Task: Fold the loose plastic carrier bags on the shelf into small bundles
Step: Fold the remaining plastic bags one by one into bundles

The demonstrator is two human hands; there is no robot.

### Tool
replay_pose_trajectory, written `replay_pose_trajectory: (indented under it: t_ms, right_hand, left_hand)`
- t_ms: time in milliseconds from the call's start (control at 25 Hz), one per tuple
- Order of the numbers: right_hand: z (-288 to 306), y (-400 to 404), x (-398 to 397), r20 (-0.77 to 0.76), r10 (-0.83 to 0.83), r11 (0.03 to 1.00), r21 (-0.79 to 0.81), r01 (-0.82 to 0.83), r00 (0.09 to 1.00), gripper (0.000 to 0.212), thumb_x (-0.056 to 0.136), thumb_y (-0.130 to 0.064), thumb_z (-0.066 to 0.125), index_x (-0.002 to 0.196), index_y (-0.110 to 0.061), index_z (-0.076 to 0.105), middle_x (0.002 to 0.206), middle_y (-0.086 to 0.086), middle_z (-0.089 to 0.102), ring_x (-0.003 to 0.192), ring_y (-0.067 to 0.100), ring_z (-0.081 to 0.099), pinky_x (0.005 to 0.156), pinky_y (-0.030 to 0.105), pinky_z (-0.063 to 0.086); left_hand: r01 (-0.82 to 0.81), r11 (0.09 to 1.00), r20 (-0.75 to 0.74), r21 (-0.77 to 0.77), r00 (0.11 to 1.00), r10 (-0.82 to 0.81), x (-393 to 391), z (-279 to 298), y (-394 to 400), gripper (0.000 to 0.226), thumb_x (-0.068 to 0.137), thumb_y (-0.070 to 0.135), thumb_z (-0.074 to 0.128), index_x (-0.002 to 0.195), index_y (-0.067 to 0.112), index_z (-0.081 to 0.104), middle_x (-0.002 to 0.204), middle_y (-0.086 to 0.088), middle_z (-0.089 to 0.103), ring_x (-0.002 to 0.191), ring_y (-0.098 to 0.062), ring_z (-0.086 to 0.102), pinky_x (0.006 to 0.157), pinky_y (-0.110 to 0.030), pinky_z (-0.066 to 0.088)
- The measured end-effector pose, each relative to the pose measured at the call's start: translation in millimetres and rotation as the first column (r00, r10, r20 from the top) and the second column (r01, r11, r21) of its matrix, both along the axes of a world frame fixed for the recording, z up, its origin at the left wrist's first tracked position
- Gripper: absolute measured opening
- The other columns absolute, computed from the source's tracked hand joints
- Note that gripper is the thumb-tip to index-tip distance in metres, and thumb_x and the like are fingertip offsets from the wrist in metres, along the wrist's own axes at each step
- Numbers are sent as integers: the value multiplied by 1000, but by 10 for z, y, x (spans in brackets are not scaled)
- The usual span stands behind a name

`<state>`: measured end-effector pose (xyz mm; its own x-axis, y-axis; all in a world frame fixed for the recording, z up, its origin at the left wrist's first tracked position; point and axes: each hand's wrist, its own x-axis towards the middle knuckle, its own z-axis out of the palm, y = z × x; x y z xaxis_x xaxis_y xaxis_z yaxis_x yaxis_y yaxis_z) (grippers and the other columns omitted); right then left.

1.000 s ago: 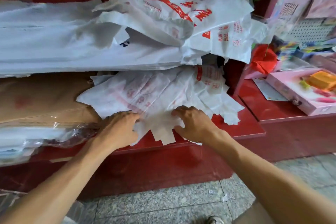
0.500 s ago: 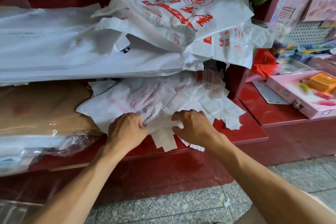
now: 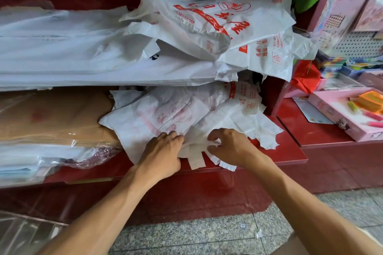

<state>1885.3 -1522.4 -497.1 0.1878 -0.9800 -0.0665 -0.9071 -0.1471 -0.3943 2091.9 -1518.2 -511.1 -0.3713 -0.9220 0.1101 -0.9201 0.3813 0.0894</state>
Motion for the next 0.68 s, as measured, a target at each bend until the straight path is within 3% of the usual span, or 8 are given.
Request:
replay_pose_trajectory:
  t_ms: [120, 200, 240, 320, 400, 480, 600, 680]
  right_hand:
    - [15, -38, -35, 84, 25, 998, 48, -29, 996, 33, 91, -31, 59, 122, -24, 62, 125, -7, 63, 108, 14, 60, 89, 24, 45]
    - [40, -92, -60, 171, -2, 998, 68, -10, 985, 28, 92, -32, 61, 118, -24, 64, 116, -8, 65, 99, 11, 63, 79, 19, 45]
    - [56, -111, -65, 247, -38, 999, 46, 27, 968, 26, 92, -32, 62, 116, -24, 65, 112, -8, 67, 94, 12, 65, 76, 20, 47]
    - [90, -142, -54, 501, -147, 988, 31, 151, 853, 25, 92, -31, 63, 115, -23, 64, 107, -7, 68, 89, 13, 68, 73, 25, 52]
    - [135, -133, -12, 744, -296, 951, 172, 256, 599, 30, 91, -32, 64, 120, -25, 57, 108, -6, 67, 90, 15, 68, 71, 29, 54]
    - [143, -134, 23, 807, -403, 908, 295, 296, 432, 38, 90, -36, 66, 124, -26, 52, 108, -3, 65, 91, 18, 67, 80, 37, 56]
    - [154, -125, 41, 767, -440, 895, 328, 303, 468, 33, 90, -36, 66, 118, -24, 56, 99, -6, 65, 93, 20, 65, 78, 37, 53]
    - [144, -132, 43, 767, -462, 883, 354, 307, 446, 30, 90, -33, 66, 117, -22, 57, 103, -3, 66, 98, 22, 63, 77, 37, 52]
  left_hand:
    - [-116, 993, -165, -14, 980, 112, -46, -10, 6, 7, 89, 21, 55, 84, 20, 60, 96, 3, 62, 93, -21, 62, 67, -31, 45]
    - [-178, 969, -404, 171, 884, 234, -58, 61, -41, 28, 97, 30, 51, 71, 21, 52, 79, 3, 60, 78, -19, 61, 61, -29, 40]
    - [-150, 944, -596, 293, 743, 303, -55, 159, -57, 28, 99, 31, 50, 73, 21, 55, 77, 2, 63, 74, -17, 61, 61, -27, 41]
    - [106, 874, -871, 475, 200, 449, -24, 364, -80, 23, 99, 26, 52, 87, 16, 68, 80, -1, 72, 76, -18, 67, 65, -23, 50]
    - [432, 768, -786, 472, -187, 589, 57, 505, -42, 27, 94, 27, 53, 99, 9, 73, 88, -9, 74, 78, -22, 71, 70, -29, 58]
    - [515, 713, -730, 476, -220, 647, 153, 476, -63, 36, 90, 34, 56, 112, 10, 71, 96, -12, 71, 83, -26, 70, 82, -38, 56]
    - [511, 675, -691, 532, -199, 695, 227, 415, -66, 50, 90, 41, 60, 130, 10, 62, 107, -14, 67, 97, -32, 63, 105, -49, 40]
    - [388, 745, -756, 543, -158, 635, 224, 395, -56, 44, 84, 36, 67, 116, 6, 70, 103, -18, 71, 92, -35, 65, 98, -49, 46]
